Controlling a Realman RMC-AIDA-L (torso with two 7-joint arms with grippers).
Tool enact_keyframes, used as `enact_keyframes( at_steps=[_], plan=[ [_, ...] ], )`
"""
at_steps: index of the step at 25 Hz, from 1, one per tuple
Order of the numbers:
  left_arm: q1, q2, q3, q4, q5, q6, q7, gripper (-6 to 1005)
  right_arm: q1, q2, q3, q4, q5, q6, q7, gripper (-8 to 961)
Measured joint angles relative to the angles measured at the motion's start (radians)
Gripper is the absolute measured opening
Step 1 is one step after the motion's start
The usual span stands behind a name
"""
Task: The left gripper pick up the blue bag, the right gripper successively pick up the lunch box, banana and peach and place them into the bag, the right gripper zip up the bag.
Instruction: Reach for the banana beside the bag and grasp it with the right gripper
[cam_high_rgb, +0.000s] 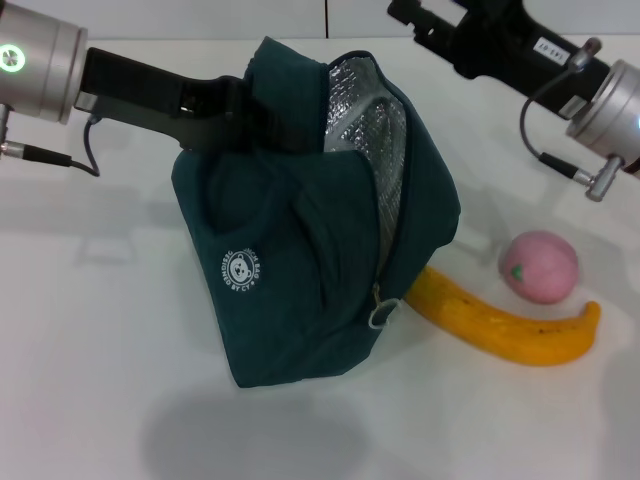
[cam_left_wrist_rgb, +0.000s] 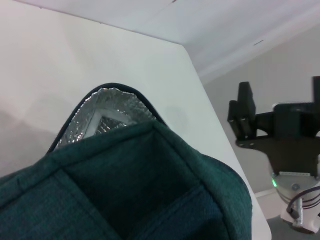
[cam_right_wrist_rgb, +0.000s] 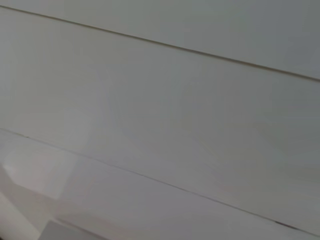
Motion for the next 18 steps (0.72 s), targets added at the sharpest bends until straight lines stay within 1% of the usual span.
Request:
enact_keyframes(
  at_steps=[4, 9, 13, 14, 17, 18],
  plan=[
    [0.007, 0.001, -0.001, -0.001, 0.0, 0.0, 0.008, 31, -0.027, 0.0, -0.002, -0.063, 0.001, -0.032, -0.005, 563],
    [0.016, 0.001, -0.001, -0.002, 0.0, 0.002, 0.016, 31, -0.088, -0.001, -0.02, -0.181, -0.005, -0.047, -0.017, 689],
    [0.024, 0.002, -0.001, -0.014, 0.0, 0.002, 0.024, 31, -0.144, -0.008, -0.085, -0.27, -0.008, -0.033, -0.034, 689],
    [0.024, 0.002, -0.002, -0.023, 0.0, 0.002, 0.028, 31, -0.169, -0.012, -0.132, -0.317, -0.008, -0.022, -0.038, 689],
    [0.027, 0.003, -0.005, -0.039, -0.001, 0.001, 0.037, 31, -0.215, -0.02, -0.232, -0.417, -0.013, 0.004, -0.039, 689],
    [0.03, 0.004, -0.006, -0.041, -0.001, 0.001, 0.039, 32, -0.236, -0.028, -0.279, -0.467, -0.025, 0.019, -0.038, 689]
  ],
)
